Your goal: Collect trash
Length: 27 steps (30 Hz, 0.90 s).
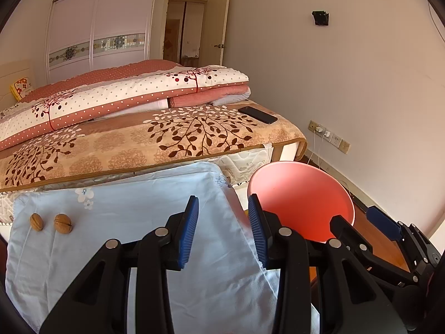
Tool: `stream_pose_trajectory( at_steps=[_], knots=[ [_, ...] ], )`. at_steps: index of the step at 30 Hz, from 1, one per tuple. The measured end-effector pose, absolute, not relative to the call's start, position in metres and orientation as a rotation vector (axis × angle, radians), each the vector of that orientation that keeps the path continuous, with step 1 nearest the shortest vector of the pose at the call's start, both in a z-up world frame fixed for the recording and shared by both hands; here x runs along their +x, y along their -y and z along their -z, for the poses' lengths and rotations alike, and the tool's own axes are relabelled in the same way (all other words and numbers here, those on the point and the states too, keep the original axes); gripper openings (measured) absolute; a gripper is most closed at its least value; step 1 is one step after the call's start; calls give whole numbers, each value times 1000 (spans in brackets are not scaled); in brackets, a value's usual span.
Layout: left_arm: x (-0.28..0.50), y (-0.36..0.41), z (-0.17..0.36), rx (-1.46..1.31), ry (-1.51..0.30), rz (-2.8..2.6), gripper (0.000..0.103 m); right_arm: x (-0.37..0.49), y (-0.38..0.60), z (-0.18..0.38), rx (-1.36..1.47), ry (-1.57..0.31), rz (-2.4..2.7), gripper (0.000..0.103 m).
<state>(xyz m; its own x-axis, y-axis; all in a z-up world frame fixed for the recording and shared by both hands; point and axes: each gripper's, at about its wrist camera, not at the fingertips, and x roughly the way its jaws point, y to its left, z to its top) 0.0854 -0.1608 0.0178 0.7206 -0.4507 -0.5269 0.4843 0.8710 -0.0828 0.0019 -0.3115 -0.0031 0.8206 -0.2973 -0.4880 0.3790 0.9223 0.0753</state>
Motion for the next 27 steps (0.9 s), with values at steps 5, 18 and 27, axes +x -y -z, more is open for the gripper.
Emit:
stream_pose_trajectory(
  at_steps=[5, 18, 27],
  knots=[
    [85, 161, -18, 61, -568, 517, 38, 1, 311, 4, 171, -494, 364, 64],
    [85, 161, -18, 59, -569, 520, 38, 1, 310, 4, 167, -495, 366, 64],
    [84, 159, -17, 56, -571, 520, 38, 0, 312, 4, 170, -496, 366, 64]
  ],
)
